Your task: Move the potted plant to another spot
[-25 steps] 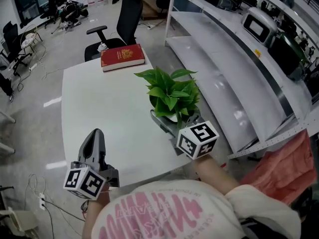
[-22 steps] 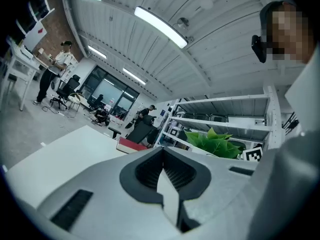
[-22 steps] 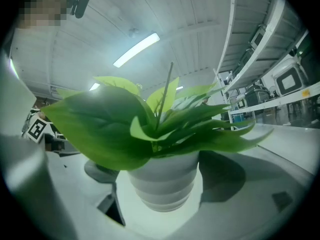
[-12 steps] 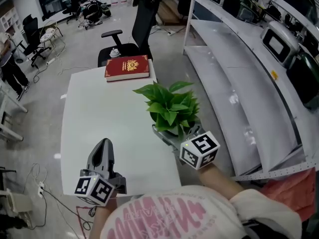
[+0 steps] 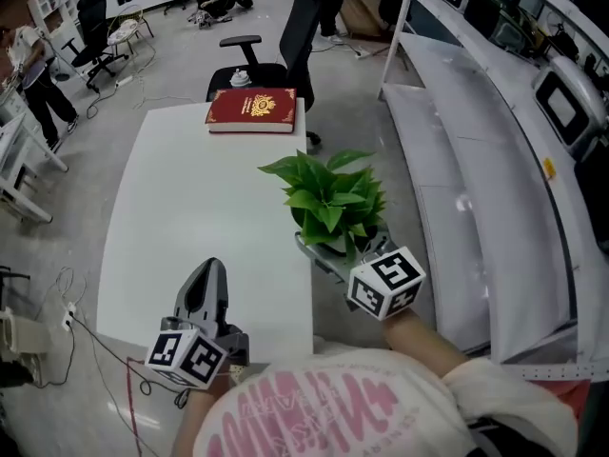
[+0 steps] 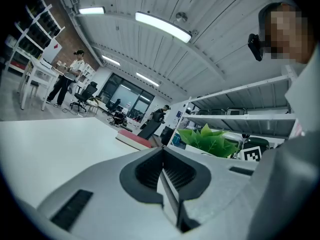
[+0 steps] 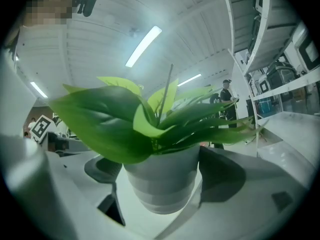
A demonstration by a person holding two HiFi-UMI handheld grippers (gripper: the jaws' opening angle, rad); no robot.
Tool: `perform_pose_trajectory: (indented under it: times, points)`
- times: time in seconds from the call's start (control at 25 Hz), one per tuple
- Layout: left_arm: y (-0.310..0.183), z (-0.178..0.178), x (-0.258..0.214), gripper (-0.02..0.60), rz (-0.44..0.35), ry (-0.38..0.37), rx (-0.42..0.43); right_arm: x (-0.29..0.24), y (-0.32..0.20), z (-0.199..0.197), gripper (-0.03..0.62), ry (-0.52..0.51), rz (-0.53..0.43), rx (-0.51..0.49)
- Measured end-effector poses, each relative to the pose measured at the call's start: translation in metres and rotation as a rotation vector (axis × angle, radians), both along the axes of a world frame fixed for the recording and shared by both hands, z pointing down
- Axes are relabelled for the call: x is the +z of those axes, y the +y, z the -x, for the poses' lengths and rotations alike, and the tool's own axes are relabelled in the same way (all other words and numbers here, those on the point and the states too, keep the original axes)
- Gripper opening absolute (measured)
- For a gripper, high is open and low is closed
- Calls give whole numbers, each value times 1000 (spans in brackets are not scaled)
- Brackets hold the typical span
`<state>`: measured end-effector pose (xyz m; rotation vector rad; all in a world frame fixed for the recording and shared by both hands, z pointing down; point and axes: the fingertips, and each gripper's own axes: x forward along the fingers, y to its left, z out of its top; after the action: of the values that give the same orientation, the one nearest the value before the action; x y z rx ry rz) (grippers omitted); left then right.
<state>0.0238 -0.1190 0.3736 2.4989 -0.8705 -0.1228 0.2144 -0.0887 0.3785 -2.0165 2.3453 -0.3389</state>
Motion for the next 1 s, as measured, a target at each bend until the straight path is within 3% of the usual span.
perform_pose_trajectory:
  times: [0.16, 0.44, 1.0]
  points:
    - [11, -5, 3, 3, 5, -22, -22, 3, 3, -13, 492, -27, -6, -2]
    - [1, 14, -3, 3, 28, 2, -35, -5, -3, 6, 491, -9, -6, -7]
    - [-5, 36, -4, 3, -1, -8, 32, -18, -7, 26, 491, 53, -35, 42]
